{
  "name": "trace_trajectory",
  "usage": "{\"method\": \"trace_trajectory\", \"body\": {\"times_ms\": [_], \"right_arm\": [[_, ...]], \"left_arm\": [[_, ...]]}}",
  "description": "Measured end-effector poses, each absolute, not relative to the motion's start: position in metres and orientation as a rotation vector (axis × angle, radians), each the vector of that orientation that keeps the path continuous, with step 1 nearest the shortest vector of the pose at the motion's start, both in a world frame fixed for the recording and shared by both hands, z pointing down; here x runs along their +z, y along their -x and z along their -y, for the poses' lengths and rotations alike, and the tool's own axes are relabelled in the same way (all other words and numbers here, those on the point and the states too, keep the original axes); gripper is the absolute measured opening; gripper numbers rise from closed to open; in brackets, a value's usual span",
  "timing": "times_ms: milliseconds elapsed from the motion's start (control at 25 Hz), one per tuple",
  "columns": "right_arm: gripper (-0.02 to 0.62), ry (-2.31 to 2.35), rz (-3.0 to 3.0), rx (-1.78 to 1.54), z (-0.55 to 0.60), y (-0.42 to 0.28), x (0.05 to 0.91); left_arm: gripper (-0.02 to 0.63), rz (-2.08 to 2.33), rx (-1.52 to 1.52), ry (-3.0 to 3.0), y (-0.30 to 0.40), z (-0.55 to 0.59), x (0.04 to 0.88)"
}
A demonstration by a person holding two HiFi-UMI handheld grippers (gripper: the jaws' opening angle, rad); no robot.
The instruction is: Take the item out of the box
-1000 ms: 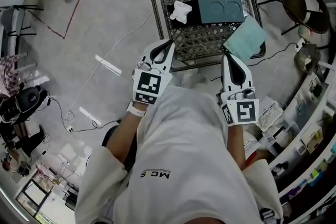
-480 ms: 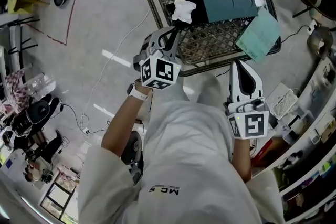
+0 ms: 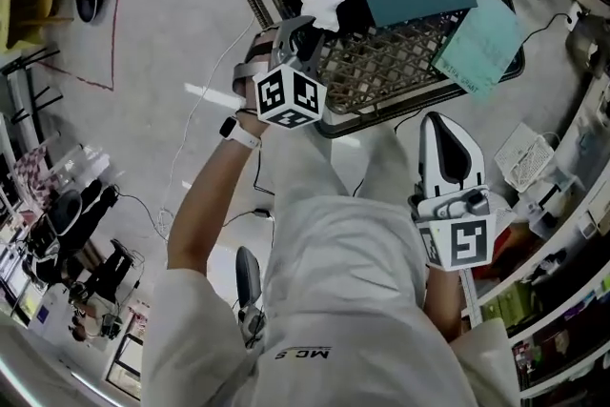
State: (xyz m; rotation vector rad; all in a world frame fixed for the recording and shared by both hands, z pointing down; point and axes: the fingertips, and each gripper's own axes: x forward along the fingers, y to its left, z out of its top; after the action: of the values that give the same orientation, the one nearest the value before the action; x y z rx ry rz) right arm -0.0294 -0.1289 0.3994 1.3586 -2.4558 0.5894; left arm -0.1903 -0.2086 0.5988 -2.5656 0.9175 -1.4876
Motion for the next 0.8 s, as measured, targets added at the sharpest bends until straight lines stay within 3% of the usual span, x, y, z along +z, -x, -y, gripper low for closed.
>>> {"method": "trace_trajectory", "body": {"times_ms": [800], "right_arm": [[0.015,-1.4,2.378,0.685,0.105,0.006,0.428]], "left_arm": [[0.143,-0.589,-1.792,2.447,0.199,0.233,0.698]]}}
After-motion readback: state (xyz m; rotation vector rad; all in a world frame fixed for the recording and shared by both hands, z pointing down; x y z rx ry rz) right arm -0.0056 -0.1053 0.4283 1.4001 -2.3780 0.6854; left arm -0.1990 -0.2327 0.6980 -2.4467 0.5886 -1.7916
